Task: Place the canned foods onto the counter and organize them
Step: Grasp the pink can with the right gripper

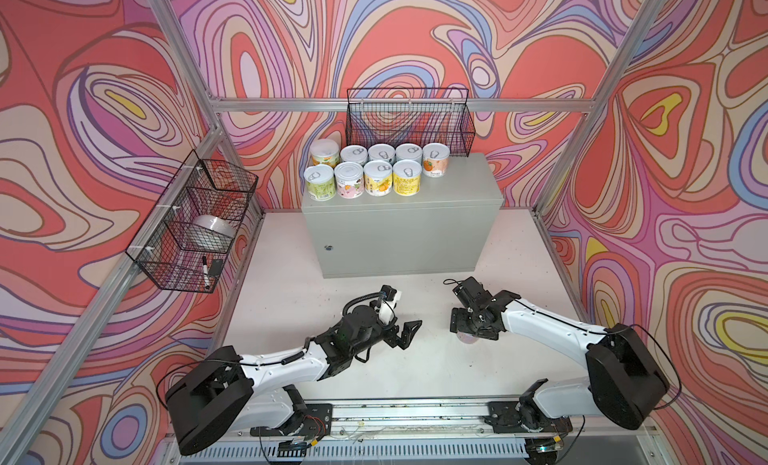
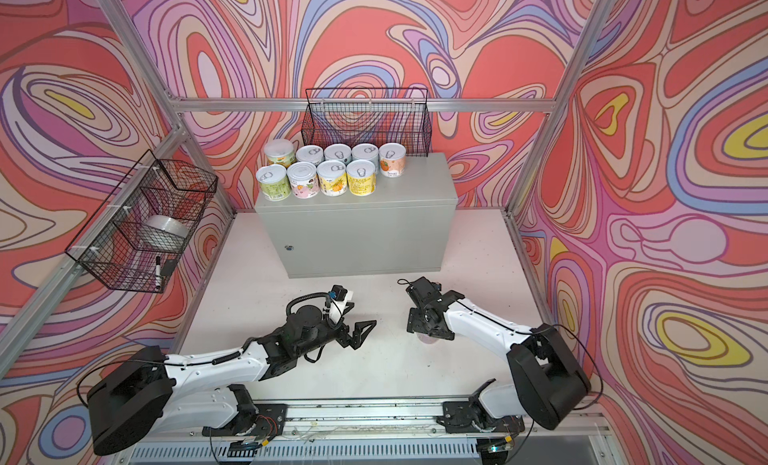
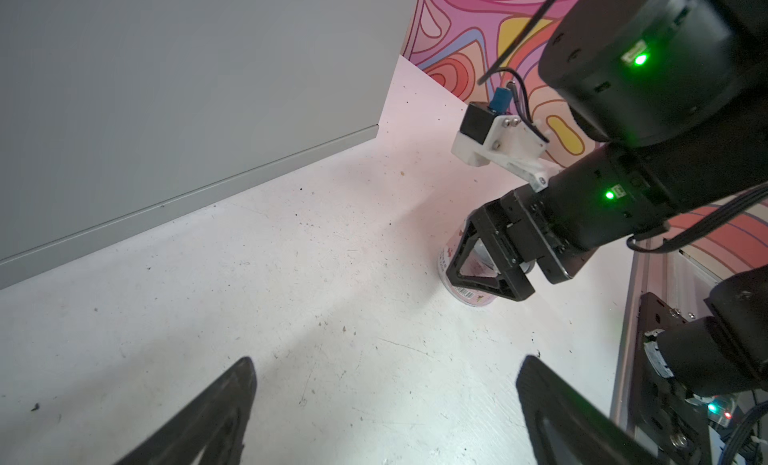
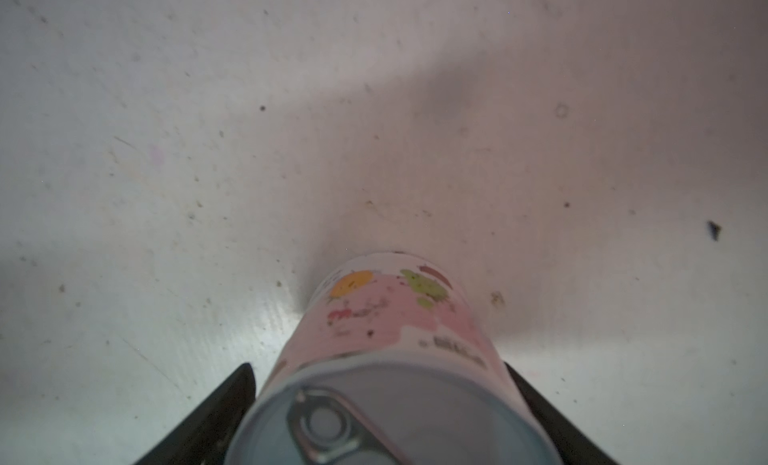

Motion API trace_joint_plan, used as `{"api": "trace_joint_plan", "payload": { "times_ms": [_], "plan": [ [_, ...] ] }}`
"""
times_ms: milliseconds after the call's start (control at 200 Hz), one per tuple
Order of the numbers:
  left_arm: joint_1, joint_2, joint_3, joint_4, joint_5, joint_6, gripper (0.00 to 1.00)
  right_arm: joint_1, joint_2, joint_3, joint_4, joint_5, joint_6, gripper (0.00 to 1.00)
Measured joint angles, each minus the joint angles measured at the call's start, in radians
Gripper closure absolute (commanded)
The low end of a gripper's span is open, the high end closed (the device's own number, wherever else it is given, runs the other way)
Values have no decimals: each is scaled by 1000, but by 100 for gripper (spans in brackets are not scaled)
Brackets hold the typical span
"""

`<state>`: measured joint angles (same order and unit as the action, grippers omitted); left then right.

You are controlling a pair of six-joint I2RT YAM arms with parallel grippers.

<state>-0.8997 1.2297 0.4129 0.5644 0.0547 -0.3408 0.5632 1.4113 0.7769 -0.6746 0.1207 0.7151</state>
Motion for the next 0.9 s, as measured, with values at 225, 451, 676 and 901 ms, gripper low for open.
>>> {"api": "trace_joint_plan", "payload": {
  "times_ms": [225,451,676,901],
  "plan": [
    [0,-53,-17,-16,-31,7,0,6,75,73,163,-5,-23,10],
    [0,-93,-49,-51,-59,8,0,8,160,206,254,-14,-64,8],
    [0,-183,-95,-87,-103,8,0,9,30,188,265,41,-155,2],
    [0,-225,-126,-100,-137,8,0,21,-311,14,350,105,-237,2]
  ]
}}
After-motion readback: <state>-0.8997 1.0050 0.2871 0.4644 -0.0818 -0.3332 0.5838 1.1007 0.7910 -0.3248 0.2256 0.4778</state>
